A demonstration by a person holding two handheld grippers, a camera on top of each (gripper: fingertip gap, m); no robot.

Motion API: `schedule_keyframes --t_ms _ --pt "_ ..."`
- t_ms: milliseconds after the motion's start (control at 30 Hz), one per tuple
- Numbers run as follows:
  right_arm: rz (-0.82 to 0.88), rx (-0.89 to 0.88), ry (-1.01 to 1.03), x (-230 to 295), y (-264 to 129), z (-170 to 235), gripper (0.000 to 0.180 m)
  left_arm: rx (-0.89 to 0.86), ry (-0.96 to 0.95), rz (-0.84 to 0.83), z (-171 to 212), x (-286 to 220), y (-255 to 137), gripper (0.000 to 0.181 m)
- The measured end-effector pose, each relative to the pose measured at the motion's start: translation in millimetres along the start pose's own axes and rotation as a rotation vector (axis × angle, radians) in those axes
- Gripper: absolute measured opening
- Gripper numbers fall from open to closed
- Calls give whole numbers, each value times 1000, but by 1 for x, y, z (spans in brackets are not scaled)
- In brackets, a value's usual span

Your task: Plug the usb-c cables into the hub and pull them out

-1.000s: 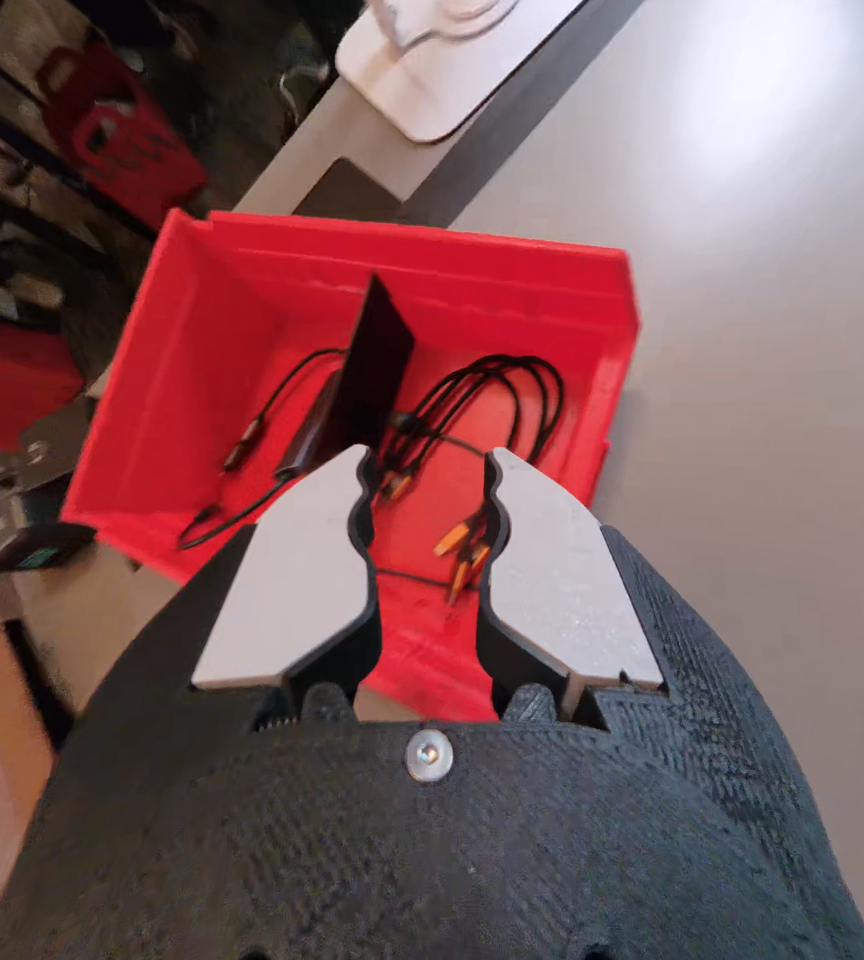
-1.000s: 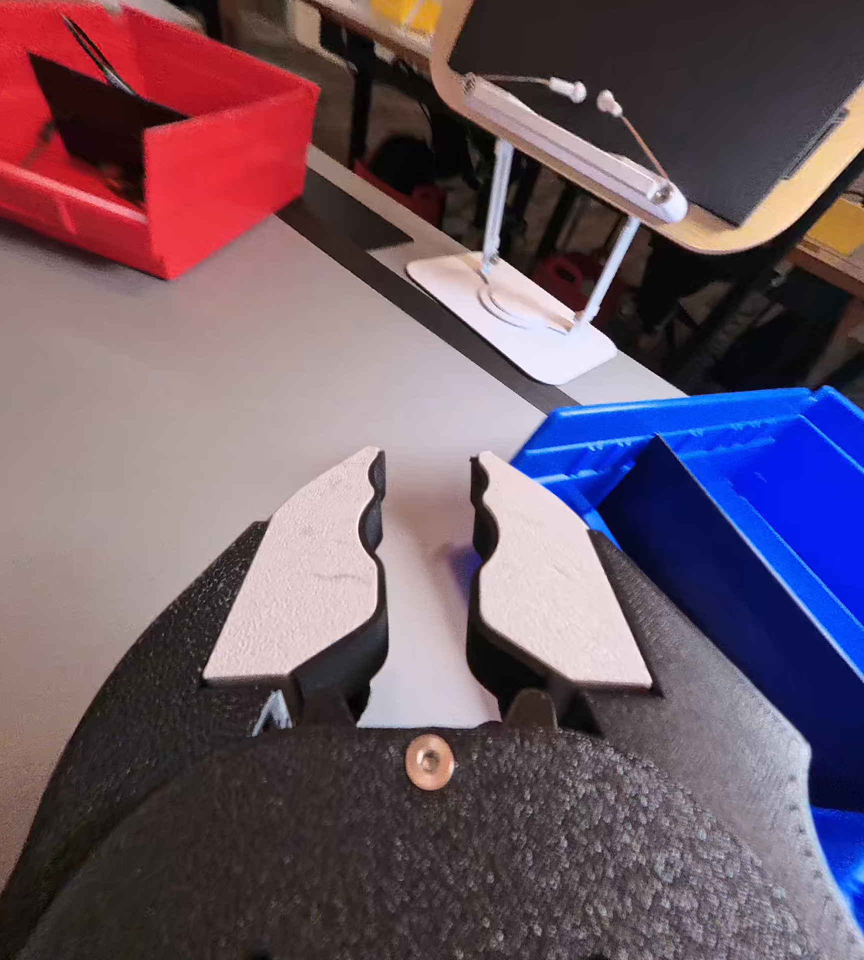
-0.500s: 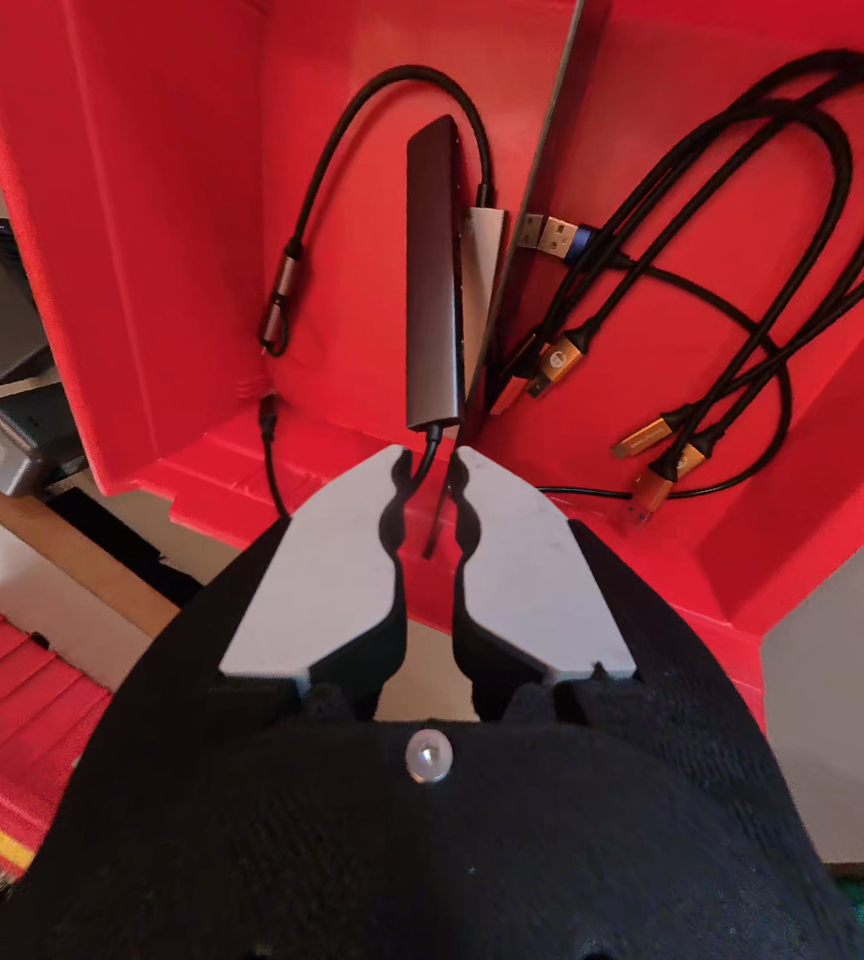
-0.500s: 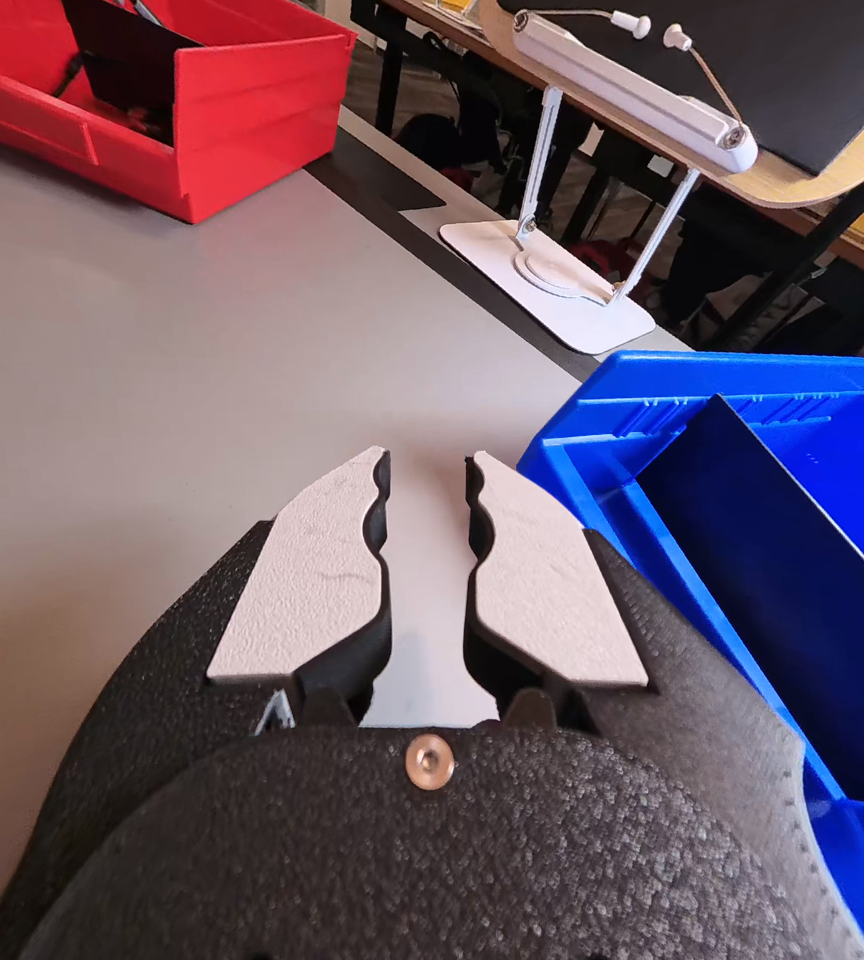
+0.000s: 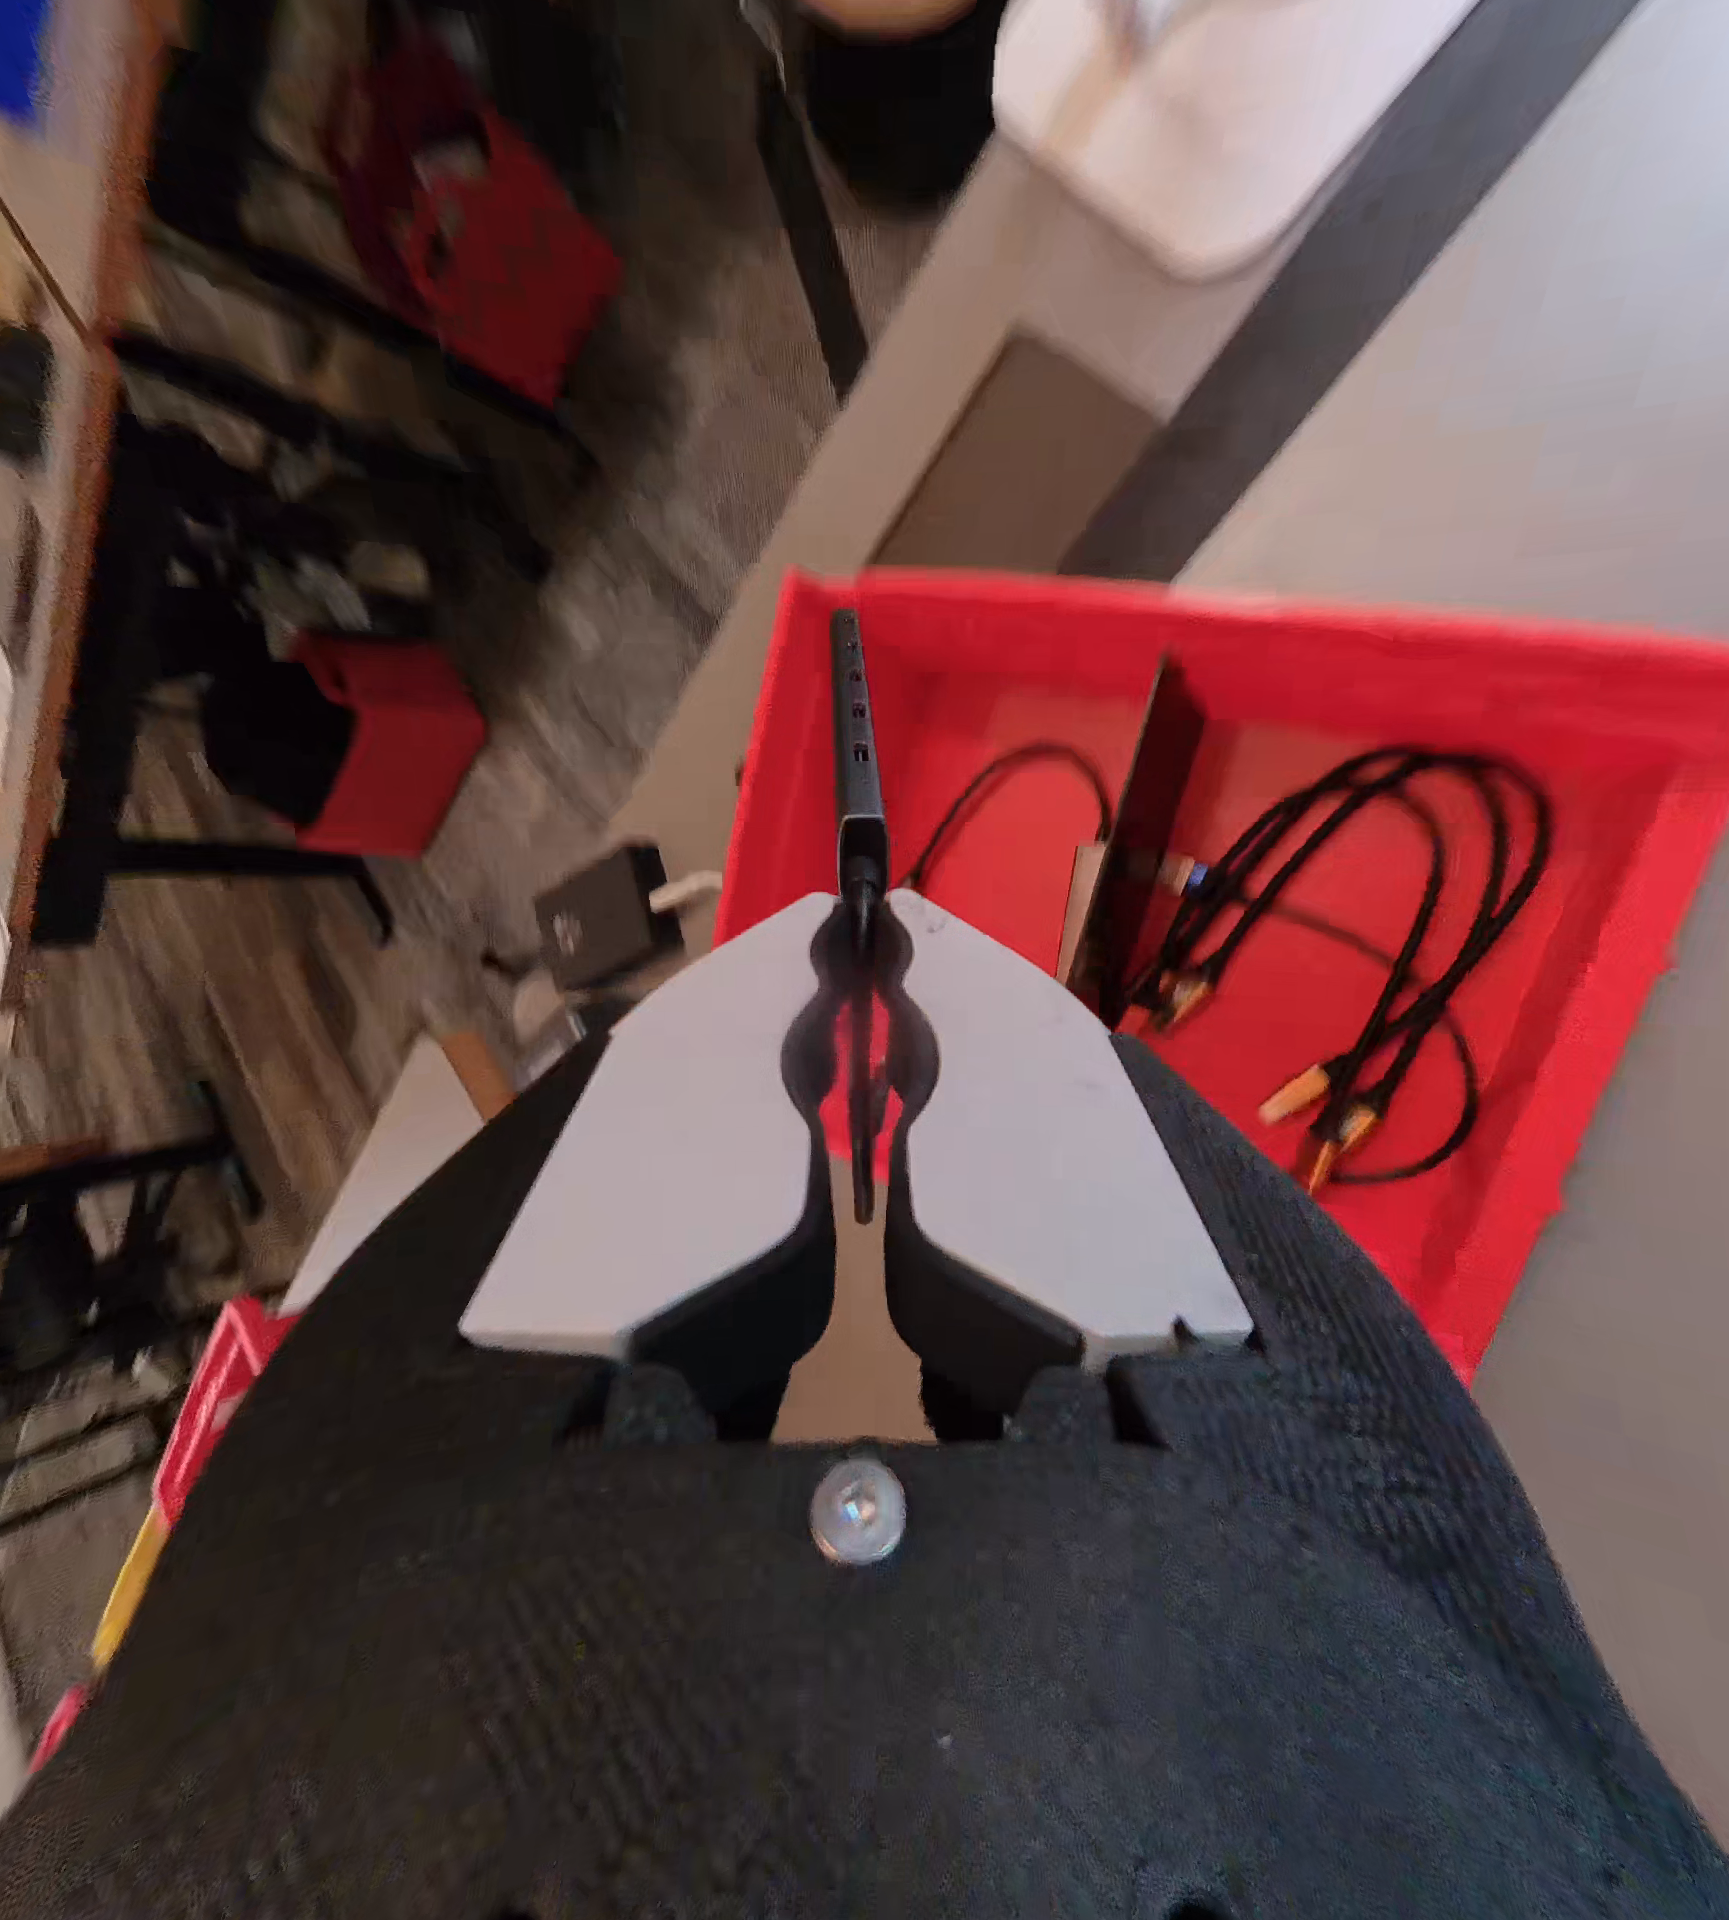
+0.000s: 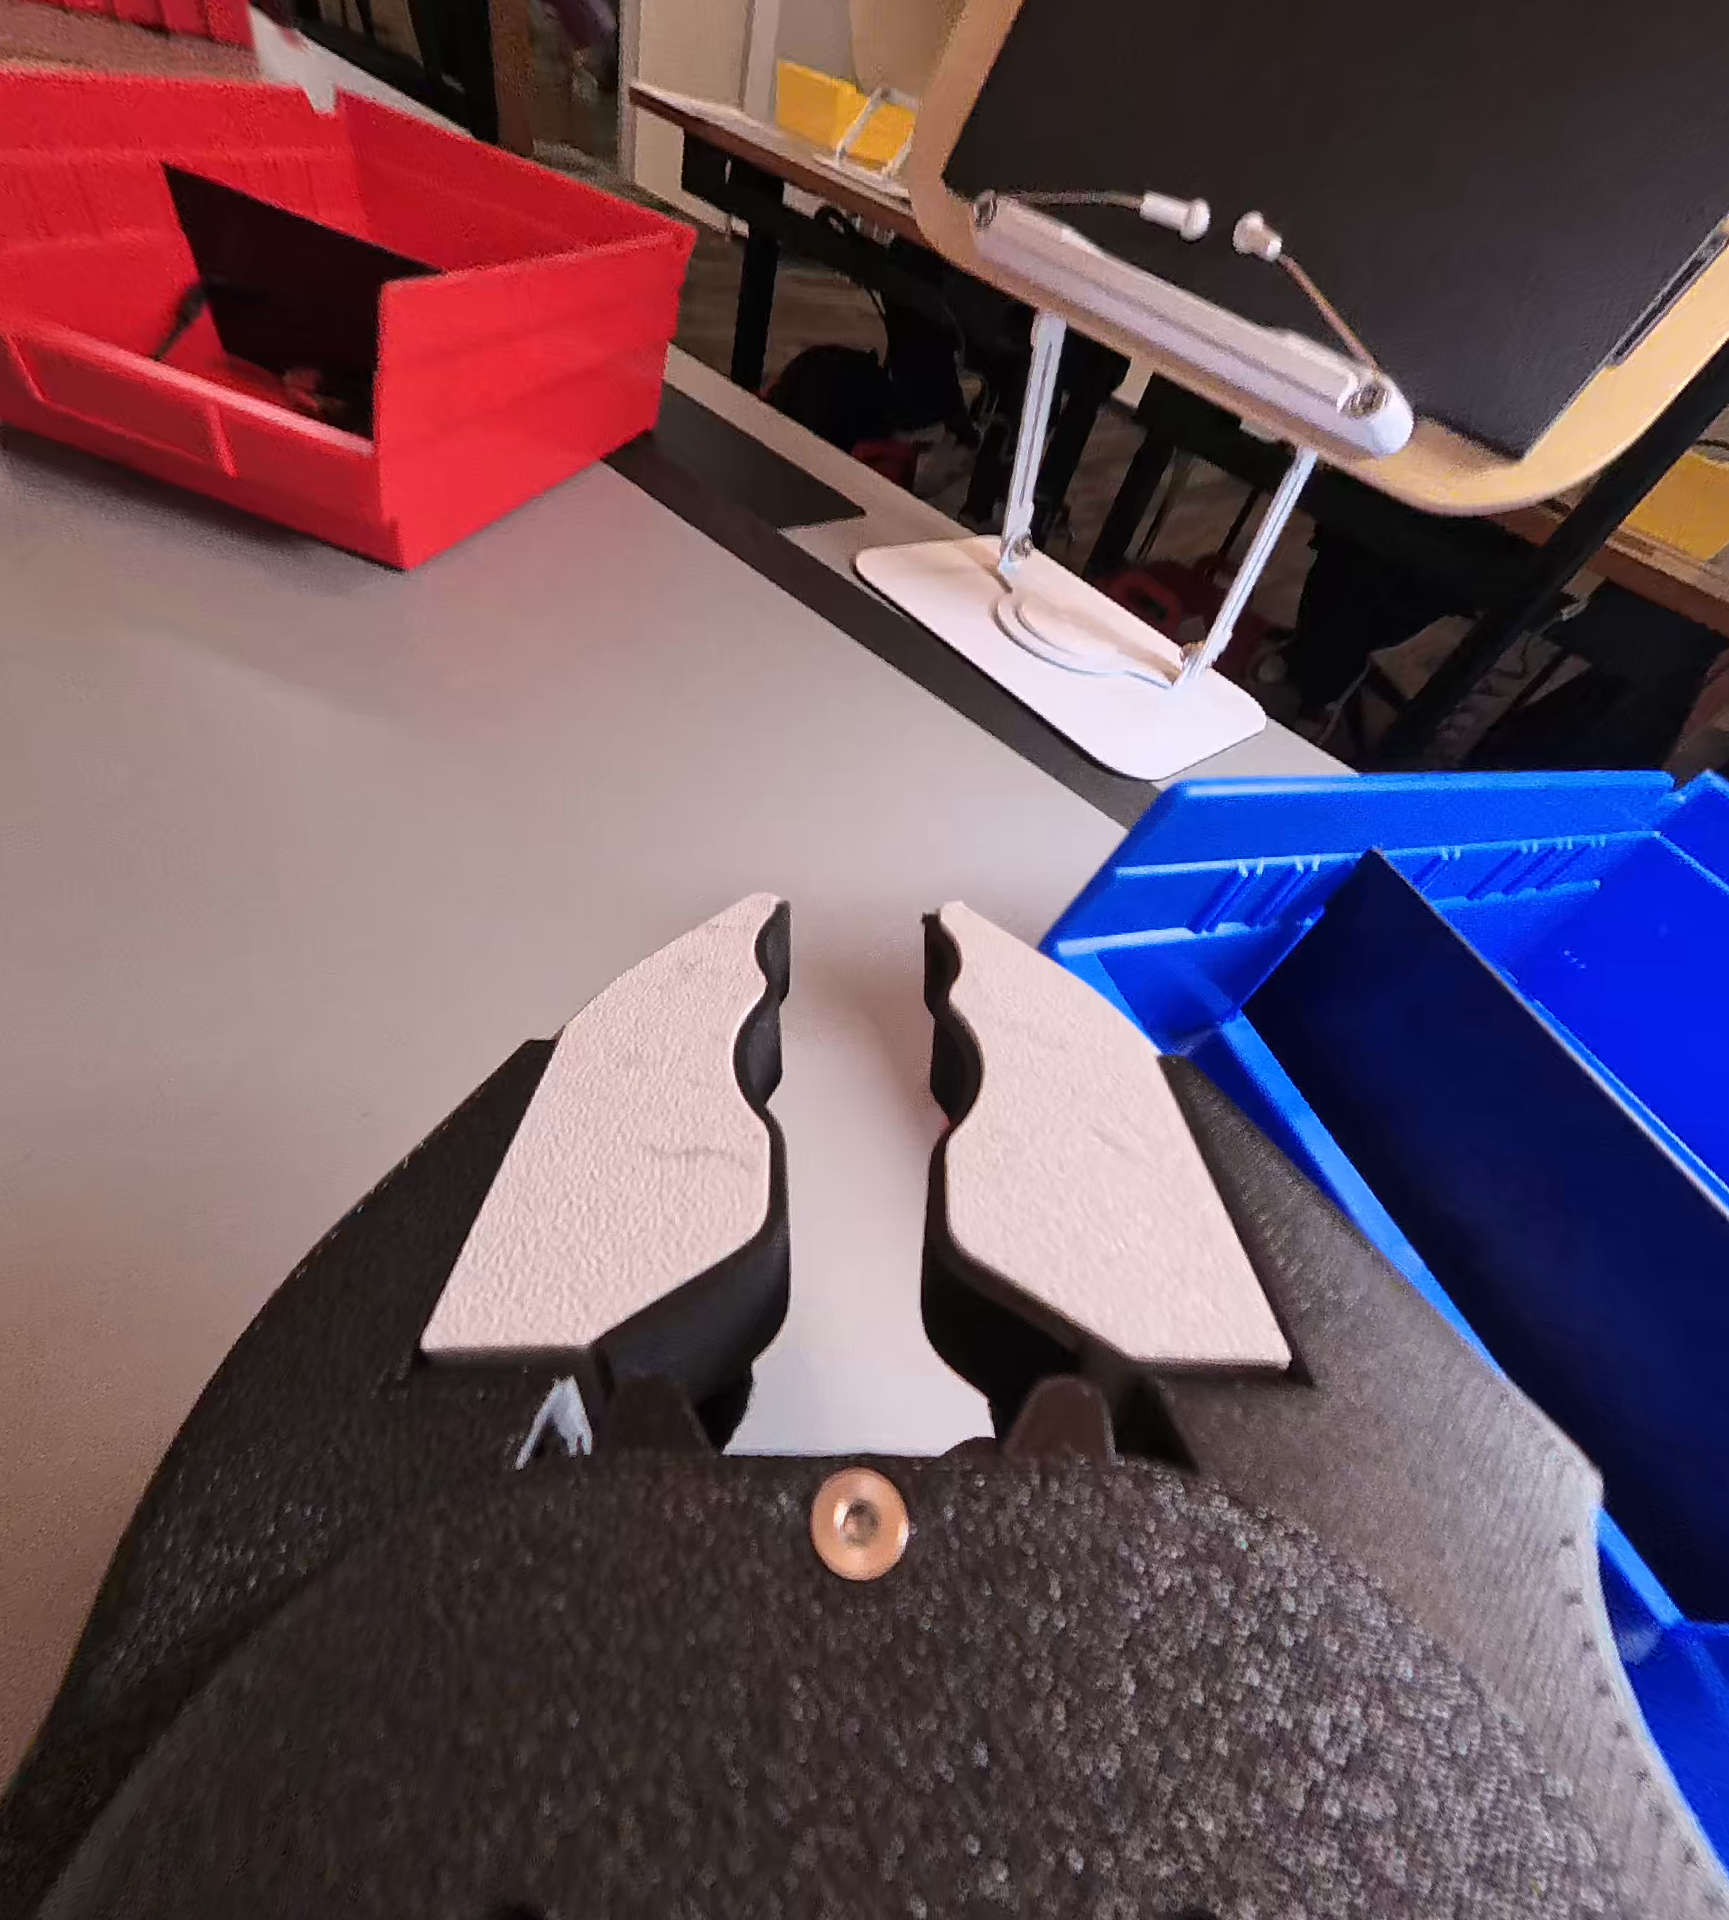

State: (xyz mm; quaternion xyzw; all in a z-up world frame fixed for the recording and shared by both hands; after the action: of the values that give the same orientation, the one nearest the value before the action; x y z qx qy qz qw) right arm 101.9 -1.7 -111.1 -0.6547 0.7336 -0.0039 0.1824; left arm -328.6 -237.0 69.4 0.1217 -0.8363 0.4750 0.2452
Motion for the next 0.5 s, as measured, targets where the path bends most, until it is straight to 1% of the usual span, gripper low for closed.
schedule_keyframes --t_ms 33,133,267,367,500 --pt "-5 -18 5 1 -1 -4 24 -78 -7 -2 -8 -3 -13 4" --pt "-49 -109 53 4 -2 -24 24 -349 -27 33 -35 -24 -49 4" --pt "-148 -285 97 9 -2 -69 21 -725 -40 137 -69 -70 -85 4" --pt "-215 -420 116 7 -1 -115 23 -991 -60 242 -92 -108 -103 4" --pt "-384 -635 264 -1 -4 -175 32 -1308 -112 440 -115 -151 -112 4"
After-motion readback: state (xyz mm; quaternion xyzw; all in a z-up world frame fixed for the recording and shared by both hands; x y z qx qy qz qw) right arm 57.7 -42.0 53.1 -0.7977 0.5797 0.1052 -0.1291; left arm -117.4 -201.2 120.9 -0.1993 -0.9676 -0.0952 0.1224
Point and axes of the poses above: each gripper's, where its closed fingertips meet, y out along the fingers, z out of its underside, x = y × z across the jaws, the point moved 9 cm from there along -y, back along the fingers, and after that the axes turned 2 degrees about z, right-handed, at the moved point
